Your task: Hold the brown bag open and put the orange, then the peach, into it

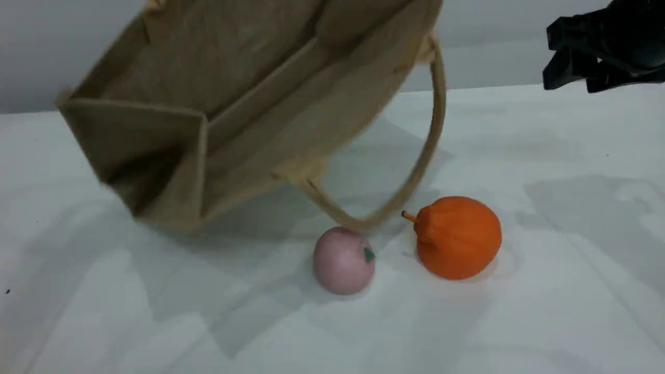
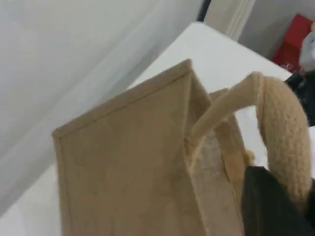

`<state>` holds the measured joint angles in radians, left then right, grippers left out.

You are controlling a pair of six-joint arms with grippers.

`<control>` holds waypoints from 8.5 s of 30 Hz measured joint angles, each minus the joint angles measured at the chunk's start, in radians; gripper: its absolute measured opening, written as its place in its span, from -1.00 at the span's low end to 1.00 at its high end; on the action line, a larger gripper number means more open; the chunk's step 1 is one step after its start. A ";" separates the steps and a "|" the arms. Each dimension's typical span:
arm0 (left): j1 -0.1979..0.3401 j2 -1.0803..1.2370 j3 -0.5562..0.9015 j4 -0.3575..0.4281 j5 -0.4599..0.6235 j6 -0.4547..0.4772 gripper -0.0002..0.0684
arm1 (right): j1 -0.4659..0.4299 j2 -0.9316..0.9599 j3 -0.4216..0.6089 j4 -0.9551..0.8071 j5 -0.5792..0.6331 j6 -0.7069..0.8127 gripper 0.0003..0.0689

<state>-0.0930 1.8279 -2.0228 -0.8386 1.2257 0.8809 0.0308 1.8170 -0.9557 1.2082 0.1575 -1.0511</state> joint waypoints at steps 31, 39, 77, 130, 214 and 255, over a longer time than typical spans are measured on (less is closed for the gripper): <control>-0.003 0.005 0.007 0.053 -0.004 -0.052 -0.77 | 0.159 0.185 0.000 0.026 0.244 -0.106 0.08; -0.009 0.005 0.007 0.053 -0.006 -0.055 -0.77 | 0.170 0.279 0.000 0.035 0.174 -0.107 0.08; -0.011 0.016 0.007 0.050 -0.005 -0.064 -0.77 | -0.010 -0.265 0.002 -0.022 0.572 -0.060 -0.97; -0.011 0.016 0.007 0.053 -0.004 -0.078 -0.77 | 0.508 0.314 -0.429 0.539 0.229 -0.519 -0.56; -0.012 0.016 0.007 0.048 -0.005 -0.079 -0.77 | 0.329 0.261 0.180 0.537 0.298 -0.519 0.39; -0.012 0.015 0.007 0.044 -0.004 -0.079 -0.77 | 0.423 -0.071 0.129 0.427 0.413 -0.502 -0.94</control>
<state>-0.1049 1.8433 -2.0162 -0.7948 1.2214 0.8023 0.4537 1.7463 -0.8270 1.6353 0.5701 -1.5536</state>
